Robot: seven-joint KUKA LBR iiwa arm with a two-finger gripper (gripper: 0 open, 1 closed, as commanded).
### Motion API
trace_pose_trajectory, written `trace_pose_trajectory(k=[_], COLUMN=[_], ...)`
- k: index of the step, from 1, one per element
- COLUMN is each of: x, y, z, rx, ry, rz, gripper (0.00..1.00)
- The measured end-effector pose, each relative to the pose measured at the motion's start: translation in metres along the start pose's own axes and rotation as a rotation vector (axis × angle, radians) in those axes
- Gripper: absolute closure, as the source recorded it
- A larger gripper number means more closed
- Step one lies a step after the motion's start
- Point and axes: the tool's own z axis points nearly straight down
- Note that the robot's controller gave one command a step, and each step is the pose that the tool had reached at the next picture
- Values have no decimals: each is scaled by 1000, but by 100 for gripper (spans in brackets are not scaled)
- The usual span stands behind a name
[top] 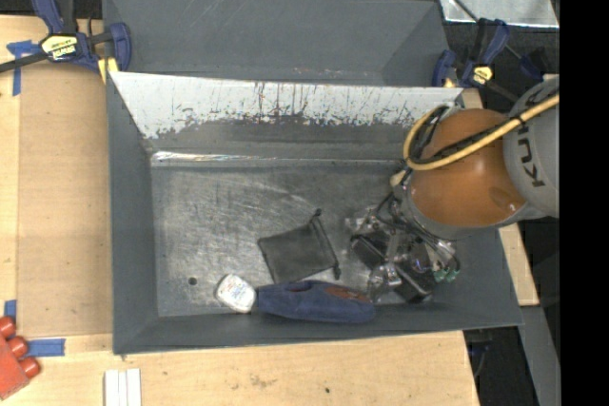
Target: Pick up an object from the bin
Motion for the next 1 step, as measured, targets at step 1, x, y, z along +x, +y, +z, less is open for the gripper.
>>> trace_pose_trajectory(k=[1], x=[-4], y=[38], z=[28], rx=[4], ry=[0], rz=[107], gripper=[0])
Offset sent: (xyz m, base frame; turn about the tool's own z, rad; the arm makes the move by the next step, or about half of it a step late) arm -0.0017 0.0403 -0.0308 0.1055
